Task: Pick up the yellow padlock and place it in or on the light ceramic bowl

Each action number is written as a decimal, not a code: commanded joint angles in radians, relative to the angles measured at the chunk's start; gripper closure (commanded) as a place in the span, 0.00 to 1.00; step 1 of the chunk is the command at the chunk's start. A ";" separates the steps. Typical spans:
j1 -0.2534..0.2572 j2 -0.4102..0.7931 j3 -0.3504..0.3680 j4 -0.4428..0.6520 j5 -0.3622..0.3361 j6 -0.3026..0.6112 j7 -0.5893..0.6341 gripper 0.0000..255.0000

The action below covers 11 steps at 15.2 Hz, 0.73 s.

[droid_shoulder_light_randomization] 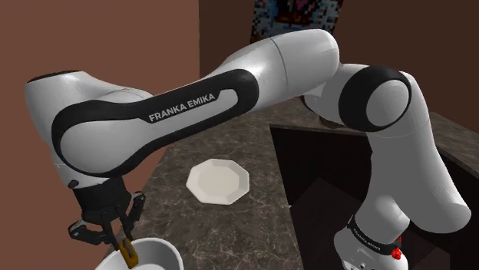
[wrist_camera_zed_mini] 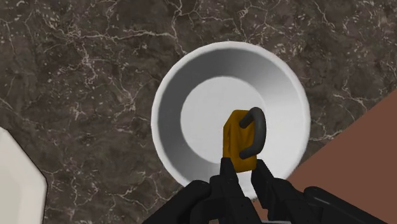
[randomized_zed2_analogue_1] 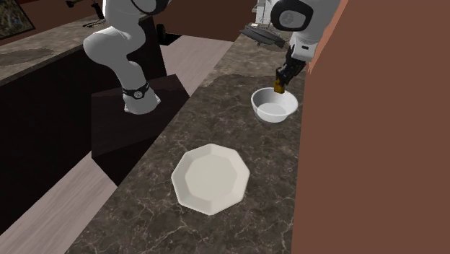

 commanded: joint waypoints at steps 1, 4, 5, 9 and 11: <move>0.021 0.009 0.004 0.004 -0.002 0.009 0.025 1.00; 0.021 0.020 0.002 -0.019 -0.004 0.042 0.022 1.00; 0.021 0.024 0.001 -0.026 -0.005 0.053 0.021 1.00; 0.022 0.043 -0.003 -0.050 -0.010 0.095 0.018 1.00; 0.022 0.054 -0.004 -0.060 -0.012 0.115 0.017 1.00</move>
